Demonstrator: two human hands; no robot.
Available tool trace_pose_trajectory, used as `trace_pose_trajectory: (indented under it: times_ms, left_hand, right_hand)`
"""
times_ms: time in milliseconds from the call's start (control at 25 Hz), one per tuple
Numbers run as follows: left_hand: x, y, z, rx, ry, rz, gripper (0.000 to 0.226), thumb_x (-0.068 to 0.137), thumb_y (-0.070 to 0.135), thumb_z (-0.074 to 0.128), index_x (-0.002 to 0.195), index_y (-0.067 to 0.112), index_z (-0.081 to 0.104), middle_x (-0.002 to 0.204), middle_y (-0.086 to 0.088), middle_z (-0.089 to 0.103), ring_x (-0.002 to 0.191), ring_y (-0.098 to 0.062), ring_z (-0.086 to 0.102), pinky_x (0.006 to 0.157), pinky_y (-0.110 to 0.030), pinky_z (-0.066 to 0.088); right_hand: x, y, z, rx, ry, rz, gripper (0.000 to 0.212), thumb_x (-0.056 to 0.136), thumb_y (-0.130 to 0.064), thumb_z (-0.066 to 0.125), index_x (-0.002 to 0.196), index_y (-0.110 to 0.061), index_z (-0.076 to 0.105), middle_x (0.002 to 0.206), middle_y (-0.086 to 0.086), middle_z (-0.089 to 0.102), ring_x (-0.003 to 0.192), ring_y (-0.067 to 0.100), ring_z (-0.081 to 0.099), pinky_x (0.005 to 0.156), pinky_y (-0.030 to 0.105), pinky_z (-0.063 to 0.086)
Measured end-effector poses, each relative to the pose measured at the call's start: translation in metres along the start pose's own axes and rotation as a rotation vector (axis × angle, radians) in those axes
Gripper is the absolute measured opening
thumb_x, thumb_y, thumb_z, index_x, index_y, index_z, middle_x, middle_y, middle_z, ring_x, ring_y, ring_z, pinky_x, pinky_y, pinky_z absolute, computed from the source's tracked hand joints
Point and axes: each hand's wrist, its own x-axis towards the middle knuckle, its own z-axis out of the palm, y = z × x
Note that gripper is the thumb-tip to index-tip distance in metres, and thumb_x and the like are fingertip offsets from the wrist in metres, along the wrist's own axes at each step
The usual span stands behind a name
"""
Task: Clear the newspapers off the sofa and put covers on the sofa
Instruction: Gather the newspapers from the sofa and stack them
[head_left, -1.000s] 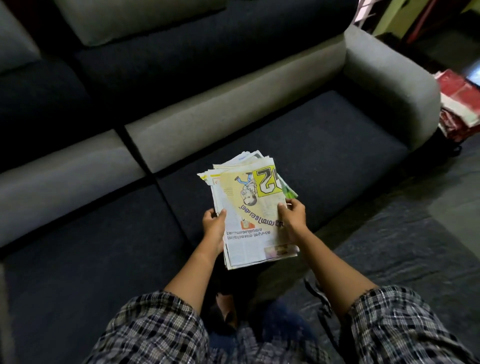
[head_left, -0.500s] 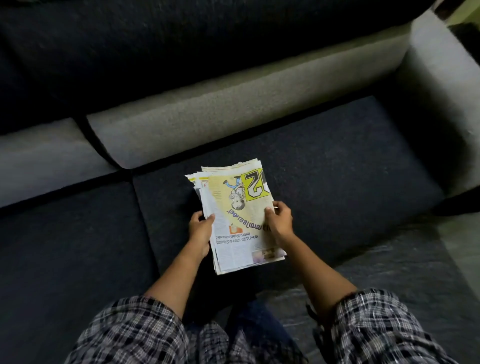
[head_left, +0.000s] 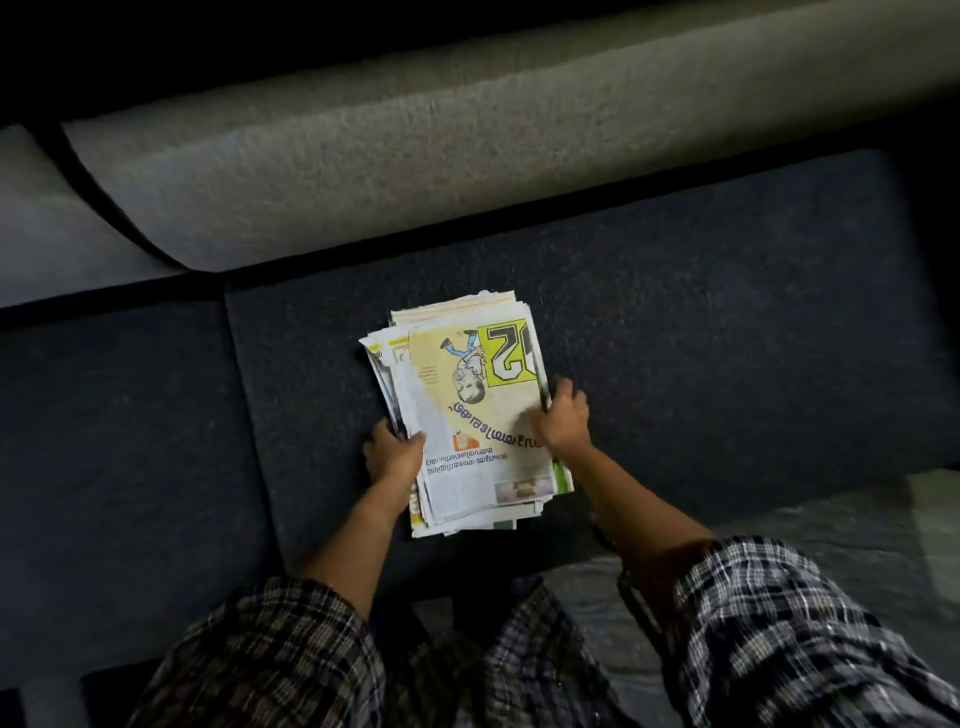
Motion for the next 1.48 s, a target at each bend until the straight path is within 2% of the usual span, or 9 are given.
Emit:
trace_pose_trajectory:
  times_ms: [160, 360, 560, 720, 880, 1000, 1040, 1160, 1480]
  left_hand:
    - [0.018, -0.004, 0.012, -0.067, -0.098, -0.051, 0.053, 0.086, 0.016, 0.063, 0.135, 0.007, 0.044, 0.133, -0.014, 0.053, 0.116, -0.032, 0.054, 0.099, -0.045, 0.046]
    - [0.022, -0.003, 0.01, -0.154, -0.121, -0.084, 0.047, 0.087, 0.008, 0.062, 0.131, 0.003, 0.046, 0.127, -0.013, 0.057, 0.114, -0.032, 0.056, 0.098, -0.045, 0.046]
    - [0.032, -0.015, 0.003, -0.209, -0.232, -0.124, 0.049, 0.086, 0.019, 0.064, 0.13, 0.005, 0.048, 0.13, -0.011, 0.056, 0.119, -0.03, 0.052, 0.103, -0.042, 0.04]
    - [0.042, -0.02, -0.005, -0.281, -0.356, -0.145, 0.073, 0.067, 0.039, 0.08, 0.127, 0.01, 0.05, 0.126, -0.009, 0.059, 0.115, -0.027, 0.056, 0.102, -0.044, 0.041]
    - [0.042, -0.022, -0.012, -0.284, -0.402, -0.094, 0.048, 0.081, 0.029, 0.069, 0.119, 0.004, 0.054, 0.113, -0.015, 0.065, 0.101, -0.028, 0.064, 0.087, -0.044, 0.053]
    - [0.049, -0.035, -0.027, -0.232, -0.348, -0.017, 0.084, 0.054, 0.042, 0.083, 0.12, 0.002, 0.05, 0.114, -0.02, 0.063, 0.1, -0.033, 0.064, 0.088, -0.052, 0.051]
    - [0.041, -0.033, -0.036, -0.227, -0.37, 0.001, 0.08, 0.056, 0.039, 0.083, 0.119, 0.001, 0.051, 0.113, -0.02, 0.064, 0.099, -0.033, 0.065, 0.088, -0.052, 0.051]
    - [0.0, -0.027, -0.072, -0.17, -0.44, 0.075, 0.034, 0.085, 0.017, 0.065, 0.111, -0.004, 0.057, 0.104, -0.022, 0.065, 0.087, -0.029, 0.066, 0.088, -0.045, 0.052]
    - [-0.096, -0.032, -0.12, -0.012, -0.533, 0.304, 0.018, 0.09, 0.012, 0.058, 0.096, -0.005, 0.058, 0.11, -0.027, 0.063, 0.07, -0.022, 0.064, 0.069, -0.036, 0.056]
  right_hand:
    - [0.017, 0.006, 0.002, 0.074, -0.087, 0.066, 0.05, 0.084, -0.02, 0.064, 0.125, -0.007, 0.039, 0.129, 0.017, 0.046, 0.114, 0.033, 0.051, 0.095, 0.047, 0.047]
    - [0.018, 0.014, 0.009, 0.296, -0.137, 0.153, 0.049, 0.075, -0.016, 0.075, 0.113, -0.006, 0.046, 0.117, 0.015, 0.059, 0.101, 0.029, 0.062, 0.086, 0.041, 0.054]
    - [0.022, 0.019, 0.012, 0.386, -0.141, 0.167, 0.054, 0.066, -0.02, 0.083, 0.107, -0.005, 0.052, 0.11, 0.012, 0.064, 0.095, 0.027, 0.066, 0.083, 0.041, 0.056]
    - [0.014, 0.025, 0.022, 0.494, -0.21, 0.183, 0.044, 0.07, -0.02, 0.08, 0.105, -0.007, 0.057, 0.101, 0.011, 0.069, 0.082, 0.023, 0.069, 0.069, 0.034, 0.058]
    - [-0.011, 0.038, 0.044, 0.614, -0.159, 0.107, 0.025, 0.077, -0.022, 0.075, 0.097, -0.017, 0.06, 0.097, 0.004, 0.069, 0.082, 0.018, 0.069, 0.071, 0.034, 0.057]
    - [-0.044, 0.052, 0.069, 0.759, -0.107, 0.031, 0.034, 0.078, -0.021, 0.075, 0.107, -0.012, 0.061, 0.104, 0.011, 0.07, 0.09, 0.024, 0.069, 0.08, 0.044, 0.057]
    - [-0.056, 0.055, 0.078, 0.798, -0.064, 0.026, 0.035, 0.078, -0.021, 0.074, 0.108, -0.01, 0.061, 0.104, 0.012, 0.07, 0.09, 0.025, 0.069, 0.081, 0.046, 0.056]
    - [-0.096, 0.055, 0.106, 0.88, 0.028, 0.023, 0.04, 0.079, -0.019, 0.074, 0.112, -0.003, 0.06, 0.105, 0.015, 0.069, 0.091, 0.028, 0.069, 0.083, 0.049, 0.055]
    - [-0.219, 0.059, 0.096, 1.03, 0.263, -0.061, 0.025, 0.08, -0.018, 0.073, 0.1, -0.01, 0.061, 0.104, 0.013, 0.069, 0.09, 0.025, 0.068, 0.08, 0.042, 0.056]
